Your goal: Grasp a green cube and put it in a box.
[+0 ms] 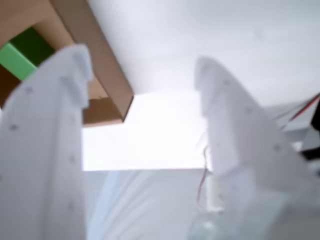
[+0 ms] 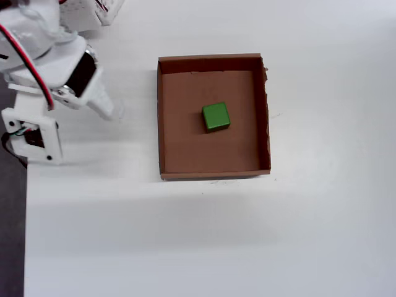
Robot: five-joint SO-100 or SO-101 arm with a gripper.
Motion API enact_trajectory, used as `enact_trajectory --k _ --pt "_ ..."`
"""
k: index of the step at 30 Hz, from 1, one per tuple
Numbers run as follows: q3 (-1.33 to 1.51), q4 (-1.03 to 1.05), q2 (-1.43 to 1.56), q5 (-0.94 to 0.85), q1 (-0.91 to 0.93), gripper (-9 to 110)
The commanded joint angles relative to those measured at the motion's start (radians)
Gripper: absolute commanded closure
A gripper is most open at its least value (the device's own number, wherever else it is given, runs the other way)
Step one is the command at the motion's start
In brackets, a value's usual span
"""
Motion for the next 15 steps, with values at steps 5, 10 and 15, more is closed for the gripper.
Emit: enact_trajectory --k 5,10,15 --pt "0.27 -0.041 0.199 0.005 0.107 80" --pt "0.425 -0.028 0.337 0.046 0.12 80" --pt "0.621 -0.026 0.551 0.057 0.123 80"
